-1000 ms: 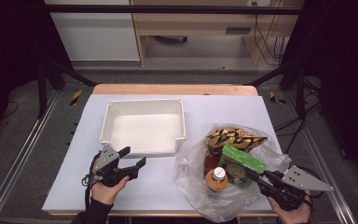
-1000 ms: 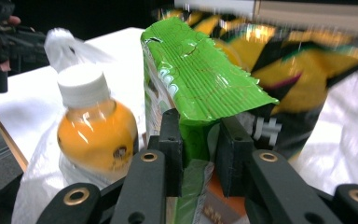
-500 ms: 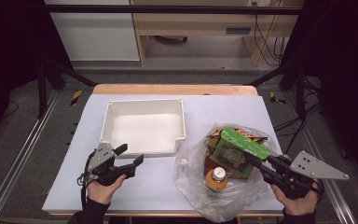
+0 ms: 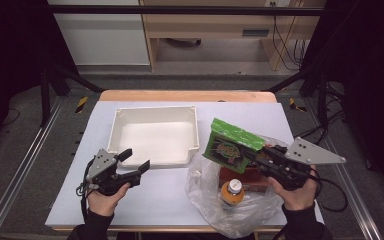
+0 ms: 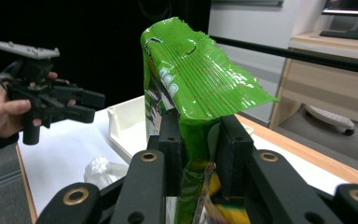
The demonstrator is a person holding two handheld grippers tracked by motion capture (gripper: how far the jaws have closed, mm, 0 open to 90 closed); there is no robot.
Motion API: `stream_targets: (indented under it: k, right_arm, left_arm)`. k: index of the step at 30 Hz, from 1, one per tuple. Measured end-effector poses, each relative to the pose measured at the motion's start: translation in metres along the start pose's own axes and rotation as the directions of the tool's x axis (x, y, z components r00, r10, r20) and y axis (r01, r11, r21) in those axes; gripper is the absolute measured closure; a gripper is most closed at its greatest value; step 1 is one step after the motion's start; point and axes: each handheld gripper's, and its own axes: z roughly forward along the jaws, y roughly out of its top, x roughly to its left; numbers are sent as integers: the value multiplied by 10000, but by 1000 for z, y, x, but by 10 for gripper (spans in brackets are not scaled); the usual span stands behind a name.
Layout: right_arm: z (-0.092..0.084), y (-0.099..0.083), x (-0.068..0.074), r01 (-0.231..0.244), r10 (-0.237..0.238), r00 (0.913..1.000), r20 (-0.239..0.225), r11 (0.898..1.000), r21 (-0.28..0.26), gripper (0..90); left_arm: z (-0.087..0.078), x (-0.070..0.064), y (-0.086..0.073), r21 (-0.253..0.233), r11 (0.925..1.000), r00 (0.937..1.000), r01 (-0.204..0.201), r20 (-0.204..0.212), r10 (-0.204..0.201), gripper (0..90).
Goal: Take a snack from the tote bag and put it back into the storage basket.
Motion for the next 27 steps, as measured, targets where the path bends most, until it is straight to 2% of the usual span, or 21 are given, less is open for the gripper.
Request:
stream_targets:
  k: [5,10,19,27]
  right_arm:
    - [25,2,7,108,-98,9990,-444,9997,224,743]
    - [45,-3,14,225,-179,9974,-702,9975,664,743]
    - [60,-15,16,124,-17,9948,-1020,9945,1040,743]
    - [77,-20,22,342,-137,9889,-1478,9900,1368,742]
  left_arm:
    - [-2,-4,9,-284,9996,9998,-11,197,16,240]
    - [-3,-13,20,-576,9981,9983,-236,510,265,246]
    - [11,-38,30,-675,9943,9920,-822,906,882,260]
    - [30,-58,38,-814,9917,9843,-991,1384,1097,279]
